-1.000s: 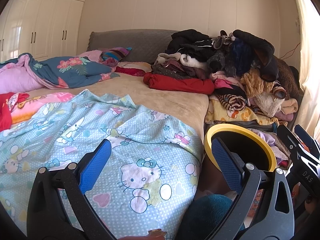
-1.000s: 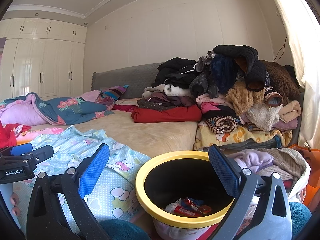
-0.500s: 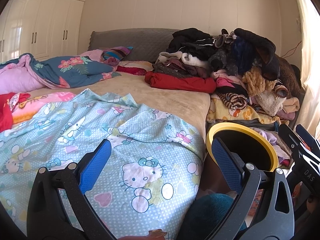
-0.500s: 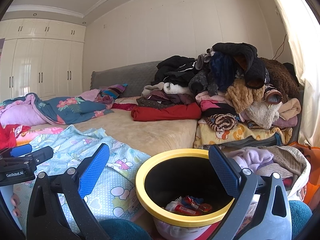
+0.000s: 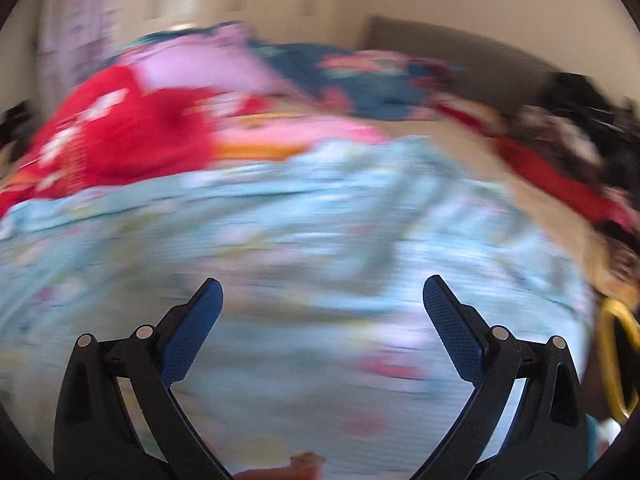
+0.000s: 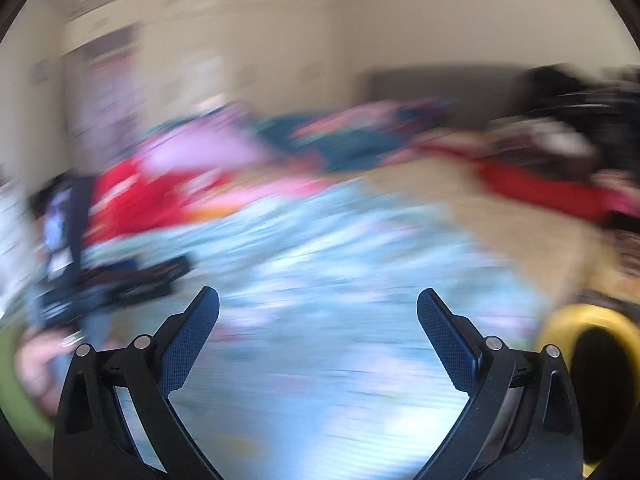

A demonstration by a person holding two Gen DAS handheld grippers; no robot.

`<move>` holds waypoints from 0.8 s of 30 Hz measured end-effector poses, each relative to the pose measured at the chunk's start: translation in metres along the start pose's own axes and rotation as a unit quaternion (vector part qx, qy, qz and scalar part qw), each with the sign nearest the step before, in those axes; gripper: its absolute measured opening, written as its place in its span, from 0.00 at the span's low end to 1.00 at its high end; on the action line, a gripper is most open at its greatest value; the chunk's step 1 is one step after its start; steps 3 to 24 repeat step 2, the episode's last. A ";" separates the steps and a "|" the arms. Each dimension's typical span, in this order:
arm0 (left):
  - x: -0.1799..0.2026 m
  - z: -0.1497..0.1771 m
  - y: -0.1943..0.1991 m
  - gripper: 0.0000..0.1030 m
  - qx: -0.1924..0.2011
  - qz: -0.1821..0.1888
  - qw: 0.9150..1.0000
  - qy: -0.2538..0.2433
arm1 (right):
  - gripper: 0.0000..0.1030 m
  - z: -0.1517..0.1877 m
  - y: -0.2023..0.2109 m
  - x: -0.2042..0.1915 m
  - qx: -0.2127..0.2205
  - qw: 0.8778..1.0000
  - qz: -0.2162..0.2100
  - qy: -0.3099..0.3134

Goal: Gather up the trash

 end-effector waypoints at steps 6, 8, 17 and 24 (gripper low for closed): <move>-0.058 0.004 -0.015 0.89 -0.016 -0.060 0.998 0.029 | 0.94 0.014 -0.060 -0.066 -0.082 0.994 -0.054 0.053; -0.058 0.004 -0.015 0.89 -0.016 -0.060 0.998 0.029 | 0.94 0.014 -0.060 -0.066 -0.082 0.994 -0.054 0.053; -0.058 0.004 -0.015 0.89 -0.016 -0.060 0.998 0.029 | 0.94 0.014 -0.060 -0.066 -0.082 0.994 -0.054 0.053; -0.058 0.004 -0.015 0.89 -0.016 -0.060 0.998 0.029 | 0.94 0.014 -0.060 -0.066 -0.082 0.994 -0.054 0.053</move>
Point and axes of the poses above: each gripper's, at about its wrist camera, not at the fingertips, and y roughly against the way its jaws point, x to its right, z to its underside, the point moved 5 cm from there along -y, roughly the way its jaws point, and after that the axes turned 6 degrees about -y, right-handed, at the moved point
